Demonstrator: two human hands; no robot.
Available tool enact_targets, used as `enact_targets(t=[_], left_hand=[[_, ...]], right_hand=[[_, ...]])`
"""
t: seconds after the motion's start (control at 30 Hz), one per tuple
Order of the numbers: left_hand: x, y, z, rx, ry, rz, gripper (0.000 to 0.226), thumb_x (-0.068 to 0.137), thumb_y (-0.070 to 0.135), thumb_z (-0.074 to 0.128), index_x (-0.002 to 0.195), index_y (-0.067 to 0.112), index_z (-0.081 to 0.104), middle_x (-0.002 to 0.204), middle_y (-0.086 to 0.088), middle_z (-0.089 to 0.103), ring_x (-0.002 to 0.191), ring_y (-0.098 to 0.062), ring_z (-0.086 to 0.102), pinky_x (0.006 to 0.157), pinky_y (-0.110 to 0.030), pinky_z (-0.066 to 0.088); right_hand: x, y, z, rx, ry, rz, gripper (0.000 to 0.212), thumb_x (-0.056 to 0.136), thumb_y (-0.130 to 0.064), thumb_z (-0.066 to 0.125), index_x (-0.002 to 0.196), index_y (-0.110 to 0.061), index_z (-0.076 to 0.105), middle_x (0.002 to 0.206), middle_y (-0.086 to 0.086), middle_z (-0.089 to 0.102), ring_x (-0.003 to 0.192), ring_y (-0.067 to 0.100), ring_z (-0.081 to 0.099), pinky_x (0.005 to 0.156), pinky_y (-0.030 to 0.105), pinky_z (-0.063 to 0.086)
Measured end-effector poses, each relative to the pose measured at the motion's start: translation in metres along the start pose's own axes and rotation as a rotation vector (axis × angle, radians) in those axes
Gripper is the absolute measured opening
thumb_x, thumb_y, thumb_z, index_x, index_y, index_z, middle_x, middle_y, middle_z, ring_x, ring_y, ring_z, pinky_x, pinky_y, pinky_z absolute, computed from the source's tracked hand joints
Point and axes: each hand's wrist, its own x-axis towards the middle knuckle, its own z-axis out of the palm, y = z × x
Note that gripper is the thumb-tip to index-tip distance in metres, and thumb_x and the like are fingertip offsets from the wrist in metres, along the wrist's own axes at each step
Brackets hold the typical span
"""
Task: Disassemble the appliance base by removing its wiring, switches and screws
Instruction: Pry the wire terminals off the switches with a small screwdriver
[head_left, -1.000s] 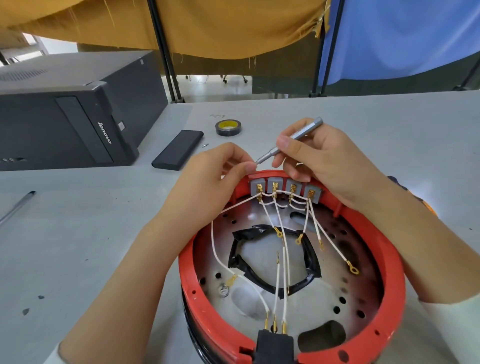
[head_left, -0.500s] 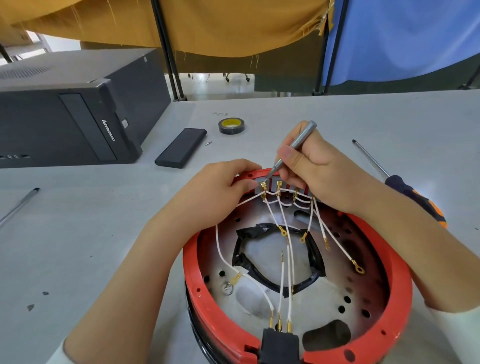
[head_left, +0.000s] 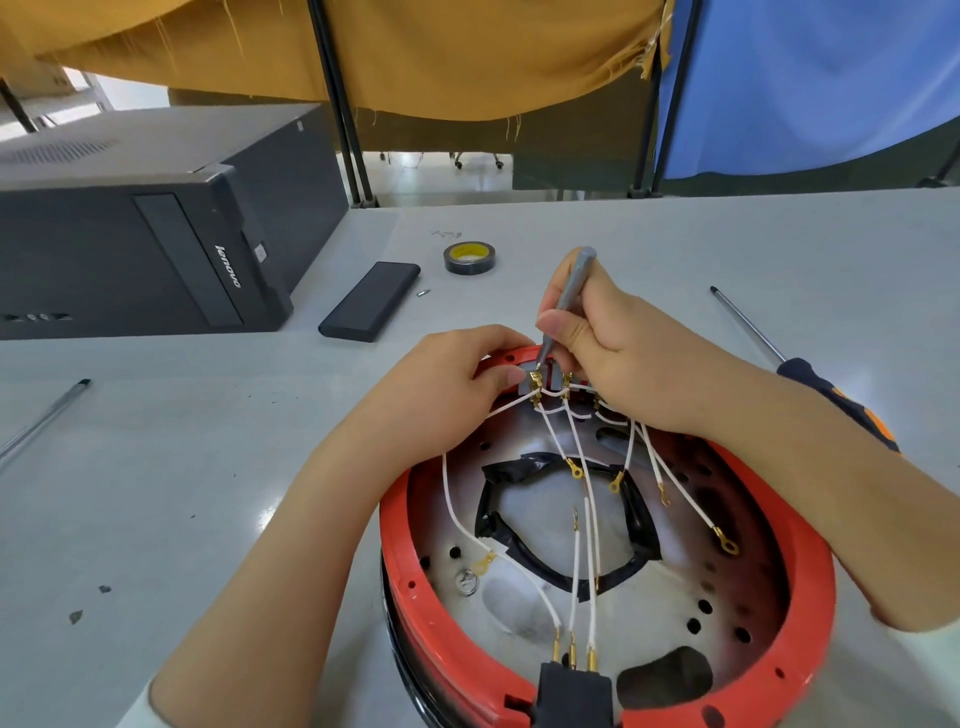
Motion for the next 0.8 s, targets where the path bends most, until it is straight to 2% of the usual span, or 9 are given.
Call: enact_targets(t=[0.17,0.27,0.33,0.4,0.5,0.67,0.8], left_hand=[[0.0,0.001,-0.001,-0.011,-0.01,0.0,0.023,0.094,0.027,0.054,0.115,0.03,0.061,0.08,0.025,0.054,0.073,0.005,0.05,0.064,0.001,0.033],[-0.001,0.001,-0.002,-0.032,-0.019,-0.011,0.023,0.094,0.027,0.054,0.116,0.031,0.061,0.088,0.019,0.058,0.079,0.0,0.051,0.064,0.0,0.033],[-0.001,0.001,-0.002,-0.053,-0.024,-0.015,0.023,0.094,0.027,0.054,0.115,0.031,0.061,0.094,0.017,0.061,0.084,-0.002,0.053,0.068,-0.003,0.034],[-0.002,0.001,-0.002,-0.066,-0.023,-0.017,0.022,0.094,0.027,0.054,0.114,0.032,0.061,0.091,0.019,0.06,0.081,0.001,0.053,0.068,-0.004,0.035],[-0.001,0.0,-0.002,-0.078,-0.02,-0.019,0.022,0.093,0.027,0.055,0.114,0.032,0.062,0.089,0.02,0.06,0.083,-0.001,0.054,0.07,-0.006,0.036],[-0.002,0.0,-0.002,-0.124,-0.037,-0.035,0.021,0.093,0.027,0.055,0.113,0.032,0.062,0.106,0.014,0.066,0.099,-0.004,0.059,0.086,-0.021,0.044],[-0.001,-0.001,-0.001,-0.121,-0.03,-0.038,0.022,0.093,0.027,0.055,0.113,0.033,0.062,0.105,0.014,0.066,0.097,-0.005,0.059,0.084,-0.021,0.044]], right_hand=[[0.017,-0.002,-0.002,0.051,-0.046,0.123,0.013,0.101,-0.029,0.035,0.088,-0.032,0.033,0.066,-0.004,0.049,0.042,-0.004,0.045,0.046,0.012,0.037],[0.022,-0.002,-0.001,0.011,-0.046,0.145,0.015,0.101,-0.031,0.034,0.087,-0.033,0.032,0.066,-0.007,0.048,0.043,-0.005,0.045,0.052,0.016,0.035],[0.019,-0.003,-0.001,0.051,-0.026,0.135,0.016,0.101,-0.03,0.034,0.086,-0.032,0.034,0.066,-0.005,0.047,0.041,-0.005,0.044,0.05,0.014,0.035],[0.014,-0.003,-0.003,0.108,-0.002,0.1,0.014,0.101,-0.029,0.035,0.087,-0.031,0.035,0.067,-0.004,0.049,0.043,-0.005,0.046,0.048,0.013,0.038],[0.005,-0.001,0.0,0.131,0.076,0.013,0.013,0.101,-0.027,0.036,0.089,-0.032,0.038,0.066,-0.004,0.051,0.051,0.0,0.046,0.052,0.019,0.045],[-0.004,0.003,0.005,0.131,0.091,-0.006,0.013,0.1,-0.027,0.035,0.089,-0.032,0.038,0.066,-0.004,0.049,0.053,0.003,0.044,0.056,0.025,0.045],[-0.004,0.003,0.005,-0.001,0.061,-0.041,0.012,0.1,-0.03,0.034,0.088,-0.033,0.037,0.069,0.003,0.051,0.056,0.005,0.044,0.059,0.029,0.045]])
